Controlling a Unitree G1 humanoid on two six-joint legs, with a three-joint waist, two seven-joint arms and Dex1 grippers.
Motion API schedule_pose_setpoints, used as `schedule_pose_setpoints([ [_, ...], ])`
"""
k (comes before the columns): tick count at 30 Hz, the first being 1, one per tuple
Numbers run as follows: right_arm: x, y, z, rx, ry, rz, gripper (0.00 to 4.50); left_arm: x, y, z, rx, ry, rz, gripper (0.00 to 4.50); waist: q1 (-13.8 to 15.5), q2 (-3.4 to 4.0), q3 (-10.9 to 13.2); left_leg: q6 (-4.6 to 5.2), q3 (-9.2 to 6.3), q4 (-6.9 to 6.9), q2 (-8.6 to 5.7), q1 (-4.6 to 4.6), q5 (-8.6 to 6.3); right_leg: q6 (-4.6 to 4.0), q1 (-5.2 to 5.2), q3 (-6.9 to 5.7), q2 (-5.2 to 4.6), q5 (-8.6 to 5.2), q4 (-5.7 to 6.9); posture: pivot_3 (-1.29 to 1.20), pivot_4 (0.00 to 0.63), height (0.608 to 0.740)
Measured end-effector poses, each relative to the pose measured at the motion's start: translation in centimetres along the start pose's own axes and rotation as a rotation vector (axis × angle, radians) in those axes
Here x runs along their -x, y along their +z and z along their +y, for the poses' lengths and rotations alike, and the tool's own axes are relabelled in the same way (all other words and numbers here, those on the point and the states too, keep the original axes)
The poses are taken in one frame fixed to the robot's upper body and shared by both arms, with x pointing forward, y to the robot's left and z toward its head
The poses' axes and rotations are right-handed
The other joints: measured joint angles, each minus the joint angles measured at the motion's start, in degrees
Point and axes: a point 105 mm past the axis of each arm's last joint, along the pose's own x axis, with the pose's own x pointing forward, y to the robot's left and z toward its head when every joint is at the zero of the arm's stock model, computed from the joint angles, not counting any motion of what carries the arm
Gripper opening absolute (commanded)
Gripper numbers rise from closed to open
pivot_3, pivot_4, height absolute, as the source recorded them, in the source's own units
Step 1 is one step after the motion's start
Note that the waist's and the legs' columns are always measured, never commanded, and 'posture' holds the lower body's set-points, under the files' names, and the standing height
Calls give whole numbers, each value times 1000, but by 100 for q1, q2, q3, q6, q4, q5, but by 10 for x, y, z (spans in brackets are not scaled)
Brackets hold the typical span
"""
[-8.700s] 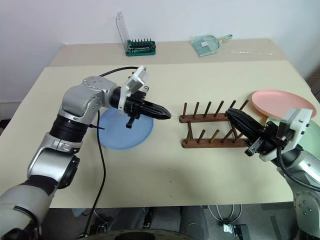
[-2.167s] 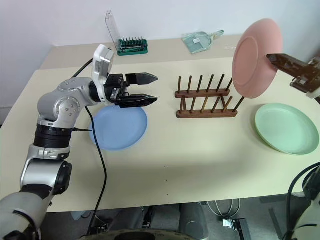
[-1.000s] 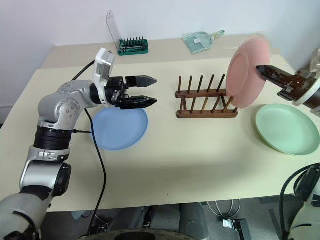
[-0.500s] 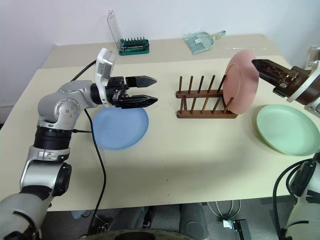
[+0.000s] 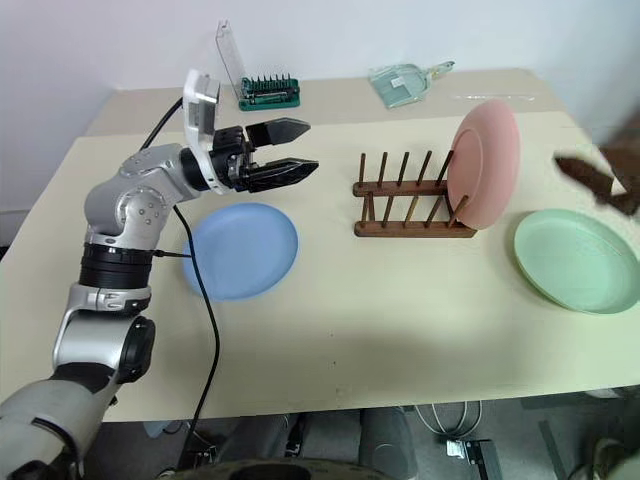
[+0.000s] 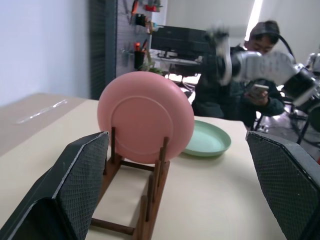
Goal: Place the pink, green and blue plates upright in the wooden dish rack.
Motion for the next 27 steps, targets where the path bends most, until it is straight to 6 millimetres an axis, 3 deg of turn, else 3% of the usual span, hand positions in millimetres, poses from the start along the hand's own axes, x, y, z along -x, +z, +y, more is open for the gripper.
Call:
schedule_pose_setpoints([
  [5,15,-8,21,47,30,29,4451,-12,0,-4,-6,-42,-50,4500,-23,15,-9,2,12,25,7,4,-1,4,12,13,8,12,4,0,150,740],
  [14,26,-96,42,75,163,381,4451,-6,0,-14,7,-139,-23,4500,9,11,-8,24,13,72,-2,9,-15,23,44,10,5,22,-8,0,150,740],
  [18,19,-111,28,141,108,439,4451,-7,-4,-29,10,-212,21,4500,-6,14,-10,24,14,69,-1,11,-15,23,43,12,5,22,-7,0,150,740],
  [21,16,-120,21,143,80,474,3631,-1,-13,-37,11,-239,76,4500,-2,15,-10,23,13,66,1,11,-14,22,42,11,7,21,-7,0,150,740],
  [23,18,-129,16,152,61,519,2612,3,-20,-37,18,-232,104,4500,16,15,-10,23,13,68,-1,9,-15,22,43,11,6,22,-7,0,150,740],
  [27,17,-128,14,185,61,531,596,4,-21,-35,15,-213,110,4500,25,8,-7,24,9,74,-3,10,-15,23,49,11,4,22,-11,0,150,740],
])
